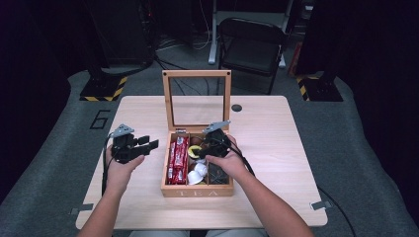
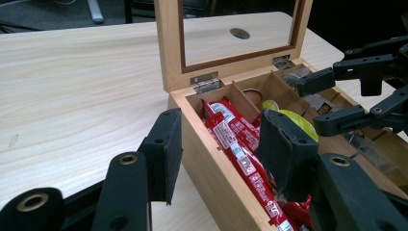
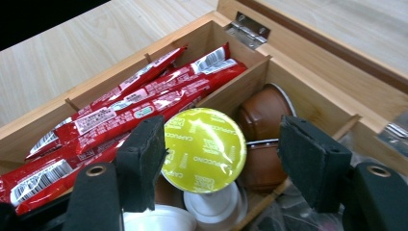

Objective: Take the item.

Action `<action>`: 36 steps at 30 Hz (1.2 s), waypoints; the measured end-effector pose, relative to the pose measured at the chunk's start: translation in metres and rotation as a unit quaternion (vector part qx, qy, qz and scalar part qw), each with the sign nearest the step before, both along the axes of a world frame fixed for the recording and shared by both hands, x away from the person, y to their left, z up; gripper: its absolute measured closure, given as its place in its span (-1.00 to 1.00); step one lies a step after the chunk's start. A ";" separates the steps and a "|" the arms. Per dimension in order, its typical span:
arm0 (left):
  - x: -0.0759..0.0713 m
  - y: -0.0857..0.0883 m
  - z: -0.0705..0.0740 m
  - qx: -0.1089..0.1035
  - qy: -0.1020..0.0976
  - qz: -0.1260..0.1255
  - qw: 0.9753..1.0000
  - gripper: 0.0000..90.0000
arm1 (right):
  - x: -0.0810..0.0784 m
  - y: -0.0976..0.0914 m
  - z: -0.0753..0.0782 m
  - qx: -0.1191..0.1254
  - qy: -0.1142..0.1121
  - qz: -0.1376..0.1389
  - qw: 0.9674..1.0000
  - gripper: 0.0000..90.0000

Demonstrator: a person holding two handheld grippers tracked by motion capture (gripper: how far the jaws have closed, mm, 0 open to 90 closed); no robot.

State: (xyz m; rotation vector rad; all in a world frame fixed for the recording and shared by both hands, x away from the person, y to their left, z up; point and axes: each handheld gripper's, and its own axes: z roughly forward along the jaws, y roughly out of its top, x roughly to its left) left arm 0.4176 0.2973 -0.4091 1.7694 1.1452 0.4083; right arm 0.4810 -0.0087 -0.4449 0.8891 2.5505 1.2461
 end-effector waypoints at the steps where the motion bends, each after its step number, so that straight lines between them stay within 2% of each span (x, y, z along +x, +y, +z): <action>1: 0.000 0.000 0.000 0.000 0.000 0.000 1.000 0.13 | 0.000 0.000 0.000 0.000 0.000 0.000 1.000 -0.25; 4: -0.002 0.004 -0.001 0.007 -0.003 0.001 1.000 0.13 | 0.000 0.004 -0.003 -0.007 0.002 0.006 1.000 -0.25; 9: -0.003 0.008 -0.003 0.004 -0.002 0.006 1.000 0.13 | 0.000 0.007 -0.007 -0.013 0.002 0.016 1.000 -0.25; 15: -0.002 0.009 -0.006 0.002 0.005 0.010 1.000 0.13 | 0.000 0.010 -0.009 -0.014 0.015 0.014 1.000 -0.28; 17: -0.002 0.009 -0.007 0.003 0.005 0.010 1.000 0.13 | 0.001 0.010 -0.010 -0.015 0.008 0.018 1.000 -0.28; 20: -0.003 0.008 -0.007 0.003 0.007 0.010 1.000 0.13 | 0.001 0.010 -0.010 -0.015 0.008 0.021 1.000 -0.28; 21: -0.003 0.008 -0.007 0.003 0.006 0.011 1.000 0.13 | -0.001 0.011 -0.009 -0.019 0.015 0.023 0.999 -0.28; 25: -0.003 0.009 -0.007 0.001 0.004 0.013 1.000 0.13 | 0.001 0.011 -0.010 -0.019 0.010 0.026 0.999 -0.29; 26: -0.003 0.009 -0.007 0.001 0.004 0.013 1.000 0.13 | 0.000 0.011 -0.010 -0.019 0.019 0.022 0.999 -0.29; 33: -0.003 0.009 -0.007 0.002 0.002 0.014 1.000 0.13 | 0.003 0.009 -0.010 -0.010 0.024 0.025 0.999 -0.32; 34: -0.003 0.009 -0.008 0.002 0.003 0.014 1.000 0.13 | 0.003 0.009 -0.010 -0.008 0.034 0.022 0.999 -0.34; 36: -0.003 0.008 -0.008 0.001 0.002 0.016 1.000 0.13 | 0.003 0.009 -0.010 -0.008 0.035 0.025 0.999 -0.35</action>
